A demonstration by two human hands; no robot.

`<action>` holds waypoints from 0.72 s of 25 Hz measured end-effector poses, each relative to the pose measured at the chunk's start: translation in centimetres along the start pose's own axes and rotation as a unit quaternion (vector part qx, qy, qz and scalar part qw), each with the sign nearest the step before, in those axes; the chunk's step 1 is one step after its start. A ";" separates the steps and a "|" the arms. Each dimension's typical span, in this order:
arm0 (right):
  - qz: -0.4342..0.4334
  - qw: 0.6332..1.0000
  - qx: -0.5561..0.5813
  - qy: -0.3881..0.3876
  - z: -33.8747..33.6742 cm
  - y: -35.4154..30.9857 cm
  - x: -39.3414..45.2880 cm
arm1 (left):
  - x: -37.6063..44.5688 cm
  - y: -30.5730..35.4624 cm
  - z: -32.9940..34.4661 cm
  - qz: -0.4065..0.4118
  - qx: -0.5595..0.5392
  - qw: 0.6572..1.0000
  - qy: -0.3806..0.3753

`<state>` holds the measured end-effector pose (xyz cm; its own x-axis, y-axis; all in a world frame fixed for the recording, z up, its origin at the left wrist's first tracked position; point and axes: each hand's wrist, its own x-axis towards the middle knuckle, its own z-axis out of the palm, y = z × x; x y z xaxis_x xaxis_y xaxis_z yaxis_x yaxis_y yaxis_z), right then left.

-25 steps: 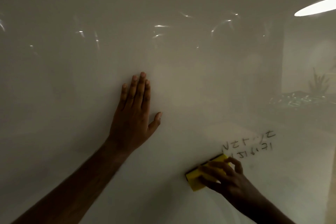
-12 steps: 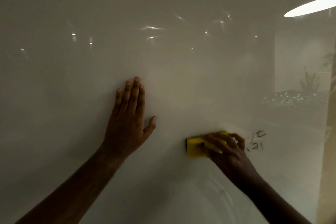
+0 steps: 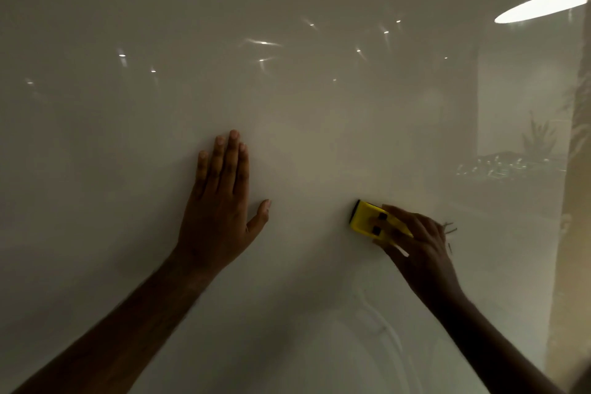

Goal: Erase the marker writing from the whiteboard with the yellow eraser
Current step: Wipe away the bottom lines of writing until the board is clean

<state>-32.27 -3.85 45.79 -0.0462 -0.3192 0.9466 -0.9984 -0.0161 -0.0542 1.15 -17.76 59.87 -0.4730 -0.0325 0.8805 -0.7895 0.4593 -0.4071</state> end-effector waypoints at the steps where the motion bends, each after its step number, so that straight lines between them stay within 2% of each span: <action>1: 0.010 1.000 0.012 0.010 0.4 -0.6 0.1 | 0.0 0.1 0.0 0.000 -0.001 1.000 0.000; 3: -0.038 0.999 0.034 -0.001 1.6 -2.1 -1.9 | 0.2 0.3 0.1 0.001 -0.003 1.000 0.002; 6: -0.168 0.983 0.022 -0.072 3.3 -3.6 -8.1 | 0.3 0.4 0.1 0.006 0.002 1.000 0.000; 8: -0.190 0.978 0.000 -0.085 3.0 -2.3 -9.6 | 0.2 0.3 0.2 0.008 0.003 1.000 -0.002; 10: -0.132 0.989 -0.005 -0.069 2.3 -0.1 -9.2 | 0.2 0.2 0.2 0.013 0.000 1.000 0.000; 12: 0.010 0.999 0.009 -0.032 1.5 1.6 -8.0 | 0.2 0.1 0.3 0.017 0.000 1.000 0.004; 14: 0.130 0.990 0.038 0.030 1.1 1.4 -6.6 | 0.2 0.2 0.2 0.015 0.005 1.000 0.005; 16: 0.167 0.980 0.059 0.091 1.5 -1.2 -5.5 | 0.2 0.3 0.2 0.011 0.002 1.000 0.005; 18: 0.132 0.982 0.076 0.112 2.5 -4.3 -5.4 | 0.2 0.5 0.3 0.007 0.002 1.000 0.005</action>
<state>-27.63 -4.41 40.09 -0.3256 -0.1142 0.9386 -0.9351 -0.1081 -0.3375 0.54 -17.83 59.76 -0.4801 -0.0166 0.8771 -0.7840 0.4567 -0.4205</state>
